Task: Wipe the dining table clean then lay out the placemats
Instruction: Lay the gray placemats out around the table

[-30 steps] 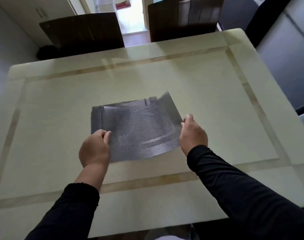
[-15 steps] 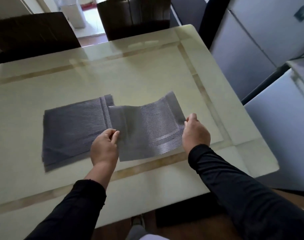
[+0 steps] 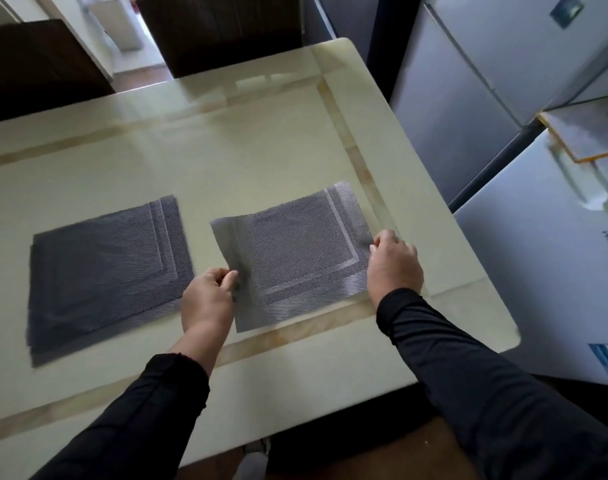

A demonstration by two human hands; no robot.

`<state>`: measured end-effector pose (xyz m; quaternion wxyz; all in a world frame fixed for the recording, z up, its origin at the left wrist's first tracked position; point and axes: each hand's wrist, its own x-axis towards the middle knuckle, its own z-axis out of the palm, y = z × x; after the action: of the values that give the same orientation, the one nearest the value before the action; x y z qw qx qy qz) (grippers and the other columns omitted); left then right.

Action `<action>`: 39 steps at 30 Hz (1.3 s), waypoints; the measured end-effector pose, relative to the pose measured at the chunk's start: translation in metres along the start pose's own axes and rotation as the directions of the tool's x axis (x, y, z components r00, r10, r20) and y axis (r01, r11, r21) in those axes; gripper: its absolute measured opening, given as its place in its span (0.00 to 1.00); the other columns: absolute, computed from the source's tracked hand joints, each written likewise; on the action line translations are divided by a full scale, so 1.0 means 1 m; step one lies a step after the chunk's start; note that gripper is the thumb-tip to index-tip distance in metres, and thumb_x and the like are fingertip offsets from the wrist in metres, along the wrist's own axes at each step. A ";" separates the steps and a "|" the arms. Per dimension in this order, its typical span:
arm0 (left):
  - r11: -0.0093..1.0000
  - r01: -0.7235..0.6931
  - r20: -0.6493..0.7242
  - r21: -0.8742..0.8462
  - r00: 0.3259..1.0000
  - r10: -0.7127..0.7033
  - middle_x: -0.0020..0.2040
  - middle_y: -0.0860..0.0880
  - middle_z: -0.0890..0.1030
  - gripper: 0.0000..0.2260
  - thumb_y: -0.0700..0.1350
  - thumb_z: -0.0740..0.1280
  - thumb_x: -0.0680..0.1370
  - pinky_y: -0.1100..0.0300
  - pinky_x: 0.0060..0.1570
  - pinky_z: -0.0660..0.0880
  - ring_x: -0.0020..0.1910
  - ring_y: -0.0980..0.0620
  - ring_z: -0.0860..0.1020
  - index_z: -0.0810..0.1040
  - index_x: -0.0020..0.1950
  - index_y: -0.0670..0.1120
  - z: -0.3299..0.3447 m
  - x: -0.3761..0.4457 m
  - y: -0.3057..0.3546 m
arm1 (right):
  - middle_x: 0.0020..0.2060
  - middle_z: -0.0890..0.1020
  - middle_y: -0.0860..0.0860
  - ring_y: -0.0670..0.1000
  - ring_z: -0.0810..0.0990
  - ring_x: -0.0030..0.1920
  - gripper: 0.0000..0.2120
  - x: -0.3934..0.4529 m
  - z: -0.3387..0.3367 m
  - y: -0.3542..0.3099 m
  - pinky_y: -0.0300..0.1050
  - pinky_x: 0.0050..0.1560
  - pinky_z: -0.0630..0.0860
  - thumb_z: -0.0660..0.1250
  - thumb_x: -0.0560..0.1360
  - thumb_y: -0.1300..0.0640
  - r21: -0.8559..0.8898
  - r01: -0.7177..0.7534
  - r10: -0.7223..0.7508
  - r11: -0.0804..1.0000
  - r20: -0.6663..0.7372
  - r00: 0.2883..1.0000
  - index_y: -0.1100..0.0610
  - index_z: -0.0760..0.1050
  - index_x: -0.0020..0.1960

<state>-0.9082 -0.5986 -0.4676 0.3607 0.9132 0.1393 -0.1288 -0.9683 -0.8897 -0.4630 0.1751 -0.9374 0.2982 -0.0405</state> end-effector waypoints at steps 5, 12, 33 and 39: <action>0.997 0.069 0.004 -0.022 0.998 -0.069 0.35 0.54 0.84 0.10 0.53 0.68 0.78 0.51 0.45 0.80 0.36 0.48 0.83 0.82 0.41 0.50 0.006 0.002 -0.004 | 0.50 0.81 0.56 0.60 0.73 0.54 0.04 0.005 0.009 0.014 0.50 0.45 0.71 0.63 0.80 0.57 0.014 -0.039 0.039 0.999 0.014 0.999 0.56 0.72 0.54; 0.978 0.198 -0.044 -0.061 0.979 -0.201 0.40 0.52 0.84 0.07 0.54 0.71 0.76 0.48 0.47 0.81 0.39 0.48 0.83 0.80 0.44 0.52 0.013 0.003 -0.009 | 0.52 0.79 0.56 0.59 0.73 0.55 0.05 0.006 0.014 0.027 0.53 0.50 0.73 0.66 0.79 0.55 -0.007 -0.114 0.114 0.993 0.031 0.993 0.56 0.74 0.53; 0.957 0.291 -0.086 -0.012 0.953 -0.291 0.37 0.54 0.84 0.06 0.53 0.74 0.74 0.51 0.49 0.81 0.40 0.51 0.84 0.83 0.41 0.52 0.021 -0.006 0.000 | 0.53 0.77 0.56 0.59 0.73 0.56 0.04 0.012 0.016 0.039 0.54 0.51 0.72 0.66 0.79 0.56 0.109 -0.244 0.237 0.963 0.074 0.969 0.56 0.73 0.52; 0.963 0.268 -0.096 0.027 0.960 -0.264 0.39 0.53 0.83 0.05 0.51 0.72 0.76 0.61 0.42 0.71 0.40 0.52 0.80 0.83 0.45 0.50 0.019 -0.015 0.010 | 0.54 0.77 0.57 0.60 0.73 0.57 0.05 0.011 0.017 0.038 0.54 0.52 0.72 0.65 0.80 0.56 0.103 -0.240 0.233 0.965 0.075 0.970 0.56 0.74 0.54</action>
<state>-0.9209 -0.6211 -0.4702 0.3152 0.8981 0.2747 -0.1366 -0.9768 -0.9198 -0.4924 0.2399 -0.8846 0.3998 -0.0067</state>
